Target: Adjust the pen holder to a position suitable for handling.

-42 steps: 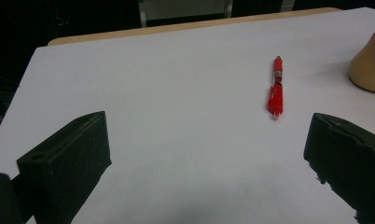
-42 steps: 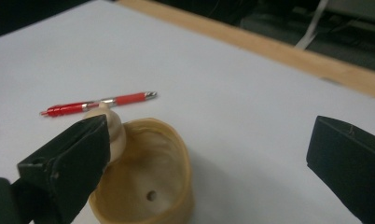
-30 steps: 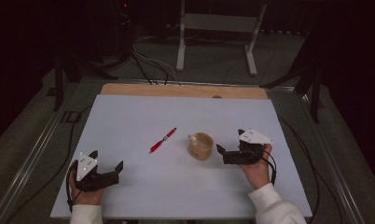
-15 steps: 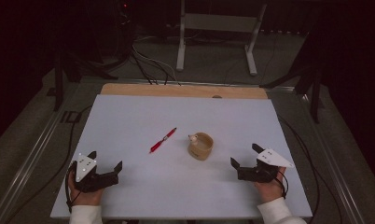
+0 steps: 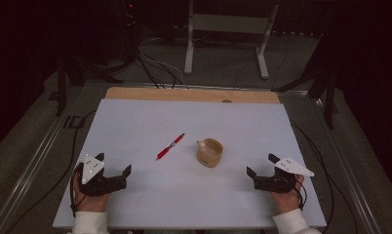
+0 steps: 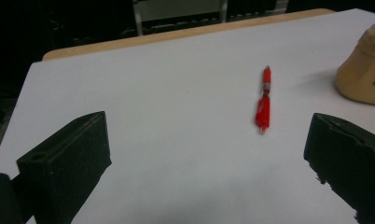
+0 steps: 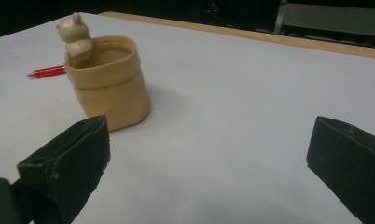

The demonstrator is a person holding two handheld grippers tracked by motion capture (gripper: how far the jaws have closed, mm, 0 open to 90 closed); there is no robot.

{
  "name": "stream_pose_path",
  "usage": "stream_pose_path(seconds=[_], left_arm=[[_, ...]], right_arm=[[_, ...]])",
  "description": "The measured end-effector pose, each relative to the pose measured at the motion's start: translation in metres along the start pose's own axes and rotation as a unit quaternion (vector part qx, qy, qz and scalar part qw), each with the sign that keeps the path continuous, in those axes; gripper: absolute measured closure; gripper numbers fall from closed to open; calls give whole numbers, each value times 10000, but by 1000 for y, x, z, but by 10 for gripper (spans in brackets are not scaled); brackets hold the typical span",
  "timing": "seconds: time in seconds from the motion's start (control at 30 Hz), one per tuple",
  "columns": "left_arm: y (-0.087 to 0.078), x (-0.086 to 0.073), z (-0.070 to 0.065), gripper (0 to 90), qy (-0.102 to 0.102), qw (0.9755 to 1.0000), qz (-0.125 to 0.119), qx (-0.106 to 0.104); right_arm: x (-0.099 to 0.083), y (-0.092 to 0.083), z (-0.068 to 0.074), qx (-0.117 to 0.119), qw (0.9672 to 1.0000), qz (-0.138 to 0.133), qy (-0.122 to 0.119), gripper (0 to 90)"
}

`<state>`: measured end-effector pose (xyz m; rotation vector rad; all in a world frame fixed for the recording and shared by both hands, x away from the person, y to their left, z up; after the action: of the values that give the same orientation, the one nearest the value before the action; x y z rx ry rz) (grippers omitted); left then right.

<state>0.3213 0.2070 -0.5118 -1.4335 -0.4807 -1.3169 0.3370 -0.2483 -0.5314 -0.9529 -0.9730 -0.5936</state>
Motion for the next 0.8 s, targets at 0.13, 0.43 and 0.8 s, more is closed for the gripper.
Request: stream_pose_path(seconds=[0.13, 0.43, 0.8], left_arm=[[7, 9, 2, 9, 48, 9999, 46, -134], [27, 28, -1, 10, 222, 9991, 25, -365], [49, 46, -2, 10, 293, 9980, 122, -551]], right_arm=[[0, 2, 0, -14, 10000, -12, 2, 0], [1, 2, 0, -30, 10000, -72, 34, 0], [1, 5, 0, -60, 10000, -43, -10, 0]])
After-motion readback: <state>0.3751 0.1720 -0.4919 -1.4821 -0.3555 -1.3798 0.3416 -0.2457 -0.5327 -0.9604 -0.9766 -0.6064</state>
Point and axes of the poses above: each handheld gripper's, and its own axes: y roughly forward along the jaws, x roughly out of its top, z roughly to its left, the point moved 9 cm from there along y, roughly forward along the jaws, and after that the axes turned 11 degrees about y, right-handed, at the moved point
